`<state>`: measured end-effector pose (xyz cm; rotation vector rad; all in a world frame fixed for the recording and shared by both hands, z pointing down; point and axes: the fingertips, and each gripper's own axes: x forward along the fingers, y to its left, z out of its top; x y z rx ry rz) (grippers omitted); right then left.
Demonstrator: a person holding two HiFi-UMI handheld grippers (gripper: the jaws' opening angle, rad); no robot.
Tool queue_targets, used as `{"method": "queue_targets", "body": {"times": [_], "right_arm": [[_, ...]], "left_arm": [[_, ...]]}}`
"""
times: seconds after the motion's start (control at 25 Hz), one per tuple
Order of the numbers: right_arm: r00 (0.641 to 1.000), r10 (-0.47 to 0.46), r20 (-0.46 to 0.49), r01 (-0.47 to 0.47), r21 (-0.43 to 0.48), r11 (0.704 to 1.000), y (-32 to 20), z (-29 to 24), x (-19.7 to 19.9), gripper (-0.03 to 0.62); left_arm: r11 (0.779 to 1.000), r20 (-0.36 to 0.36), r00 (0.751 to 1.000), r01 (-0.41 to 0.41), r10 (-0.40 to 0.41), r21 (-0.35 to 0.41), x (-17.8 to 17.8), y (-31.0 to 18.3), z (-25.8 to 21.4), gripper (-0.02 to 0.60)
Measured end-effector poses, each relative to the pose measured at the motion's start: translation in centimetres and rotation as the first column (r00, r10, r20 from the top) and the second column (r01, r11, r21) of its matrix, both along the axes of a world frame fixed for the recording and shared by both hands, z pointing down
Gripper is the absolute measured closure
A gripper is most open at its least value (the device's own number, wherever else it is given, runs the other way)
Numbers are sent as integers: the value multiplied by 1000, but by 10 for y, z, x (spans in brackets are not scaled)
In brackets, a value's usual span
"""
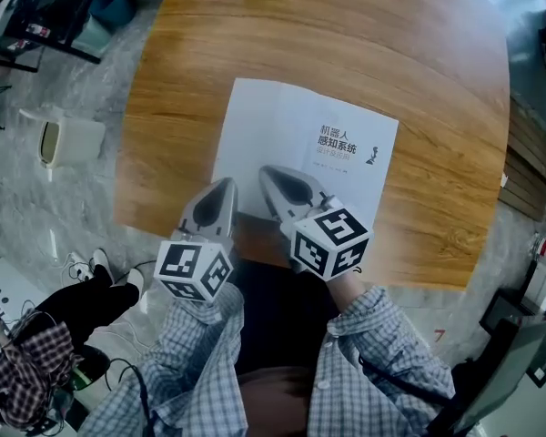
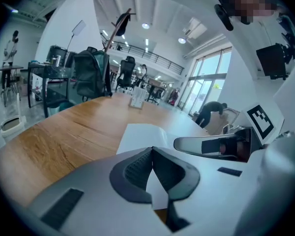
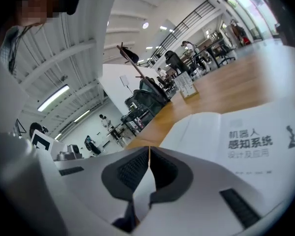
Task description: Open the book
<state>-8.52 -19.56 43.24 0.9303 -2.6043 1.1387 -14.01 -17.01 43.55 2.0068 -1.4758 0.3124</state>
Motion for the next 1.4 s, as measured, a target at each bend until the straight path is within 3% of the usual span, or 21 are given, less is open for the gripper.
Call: {"method": "queue_targets", "body": {"times": [0.16,0.4,0.64,0.84,1.2,1.4], "right_arm": [[987,134,-85,-125,109,986,-9,1,52,571],[948,284,-147,-263,145,954,-10,3,122,571],[919,358,-166,-323,203,924,-7,-18,165,571],[894,419,-157,-361,300,883,-9,-56,186,572],[868,487,-101,-393,461,796,-5,-133,207,571],[875,474,-101,-355,531,769,-4,-162,208,572]], "left_arm": [[997,-7,997,-77,77,9,30,-6,-1,574],[987,-14,987,-160,160,31,70,-15,-6,574],[974,-13,977,-213,215,76,101,-22,-24,574],[961,-12,969,-241,245,136,121,-28,-54,574],[912,-7,958,-270,286,307,145,-35,-133,574],[865,11,953,-279,302,418,151,-36,-173,574]]}}
